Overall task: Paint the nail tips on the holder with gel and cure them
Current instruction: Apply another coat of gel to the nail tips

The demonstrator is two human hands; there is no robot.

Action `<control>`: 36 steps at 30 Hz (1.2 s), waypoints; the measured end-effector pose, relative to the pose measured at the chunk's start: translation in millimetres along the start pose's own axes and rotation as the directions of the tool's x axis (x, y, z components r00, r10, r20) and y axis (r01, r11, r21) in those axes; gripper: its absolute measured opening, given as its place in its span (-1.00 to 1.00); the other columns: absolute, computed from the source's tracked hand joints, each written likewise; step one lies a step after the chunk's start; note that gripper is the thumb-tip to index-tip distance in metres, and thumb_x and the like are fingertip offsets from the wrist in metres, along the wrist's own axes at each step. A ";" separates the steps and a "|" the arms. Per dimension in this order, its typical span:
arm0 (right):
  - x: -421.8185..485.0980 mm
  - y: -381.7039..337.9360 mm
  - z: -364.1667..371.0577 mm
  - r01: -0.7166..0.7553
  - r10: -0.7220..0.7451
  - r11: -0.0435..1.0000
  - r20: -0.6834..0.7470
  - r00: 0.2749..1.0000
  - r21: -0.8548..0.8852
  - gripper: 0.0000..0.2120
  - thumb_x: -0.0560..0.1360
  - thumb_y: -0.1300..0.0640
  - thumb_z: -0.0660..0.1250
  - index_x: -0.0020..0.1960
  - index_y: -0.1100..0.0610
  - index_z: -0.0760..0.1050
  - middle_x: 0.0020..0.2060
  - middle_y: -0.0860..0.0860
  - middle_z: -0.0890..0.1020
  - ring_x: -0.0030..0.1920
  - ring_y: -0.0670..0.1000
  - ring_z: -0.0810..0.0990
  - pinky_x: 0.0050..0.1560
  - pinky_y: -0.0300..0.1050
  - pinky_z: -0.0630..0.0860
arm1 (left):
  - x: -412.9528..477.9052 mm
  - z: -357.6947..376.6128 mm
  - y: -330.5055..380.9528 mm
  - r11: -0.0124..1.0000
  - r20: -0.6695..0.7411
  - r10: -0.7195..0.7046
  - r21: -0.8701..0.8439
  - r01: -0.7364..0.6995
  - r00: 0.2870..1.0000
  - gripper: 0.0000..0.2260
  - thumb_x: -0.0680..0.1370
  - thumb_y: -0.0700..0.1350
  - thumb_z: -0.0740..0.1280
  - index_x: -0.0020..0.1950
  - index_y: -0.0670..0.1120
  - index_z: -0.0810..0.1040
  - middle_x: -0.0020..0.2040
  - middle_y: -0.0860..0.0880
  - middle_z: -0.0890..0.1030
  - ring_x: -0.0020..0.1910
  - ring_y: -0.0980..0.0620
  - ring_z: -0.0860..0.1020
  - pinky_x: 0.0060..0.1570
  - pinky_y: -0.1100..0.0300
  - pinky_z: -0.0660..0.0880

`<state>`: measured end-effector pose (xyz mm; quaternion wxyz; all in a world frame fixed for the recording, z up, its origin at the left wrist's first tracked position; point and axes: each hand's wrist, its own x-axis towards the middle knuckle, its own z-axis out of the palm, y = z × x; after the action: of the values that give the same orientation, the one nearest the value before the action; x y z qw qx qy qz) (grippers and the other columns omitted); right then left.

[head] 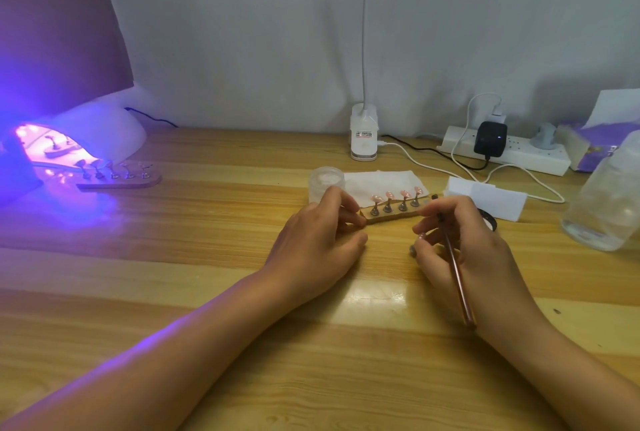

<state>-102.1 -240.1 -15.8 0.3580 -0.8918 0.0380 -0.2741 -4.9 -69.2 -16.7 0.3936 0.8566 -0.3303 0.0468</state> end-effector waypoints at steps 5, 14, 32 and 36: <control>0.1 -0.1 -0.8 -0.020 0.018 1.000 0.065 0.998 0.017 -0.66 0.49 0.22 0.40 0.14 -0.07 0.38 -0.09 -0.18 0.57 -0.07 -0.21 0.59 -0.03 -0.10 0.60 | -0.1 -0.3 -0.7 0.998 -0.090 0.047 0.035 -0.044 0.995 -0.74 0.51 -0.07 0.43 0.12 0.04 0.42 0.04 0.16 0.53 0.04 0.13 0.48 0.03 0.10 0.51; 0.4 0.7 -0.6 -0.001 0.001 1.000 0.096 0.995 -0.003 -0.62 0.49 0.22 0.41 0.17 -0.07 0.35 -0.05 -0.22 0.54 -0.03 -0.25 0.57 -0.03 -0.07 0.60 | 5.1 -6.5 -4.9 0.992 -0.433 -0.122 -0.071 0.102 0.893 -0.55 0.46 -0.11 0.48 0.25 -0.07 0.35 0.17 0.04 0.40 0.14 0.01 0.40 0.16 0.10 0.42; -1.7 0.0 2.6 0.008 -0.013 0.999 0.136 0.991 0.037 -0.65 0.47 0.00 0.37 0.20 -0.08 0.35 0.03 -0.21 0.57 0.04 -0.23 0.59 0.06 -0.09 0.59 | 10.2 -6.8 -14.1 0.972 -0.184 -0.235 -0.035 0.232 0.954 -0.48 0.40 0.11 0.52 0.20 0.08 0.30 0.17 0.11 0.46 0.20 0.04 0.46 0.22 -0.05 0.45; -1.0 -4.6 -0.2 0.052 -0.052 0.995 0.003 0.999 0.079 -0.65 0.57 -0.24 0.13 0.27 -0.10 0.33 0.03 -0.25 0.56 0.04 -0.29 0.57 0.01 -0.24 0.53 | 5.8 -4.5 -8.7 0.994 -0.248 -0.109 -0.023 0.107 0.963 -0.46 0.38 0.06 0.53 0.14 0.04 0.23 0.08 0.10 0.43 0.10 0.04 0.46 0.04 0.13 0.47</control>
<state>-103.6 -236.5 -13.2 0.3859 -0.8783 0.0029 -0.2823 5.6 -65.0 -17.2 0.4379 0.8588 -0.2315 0.1308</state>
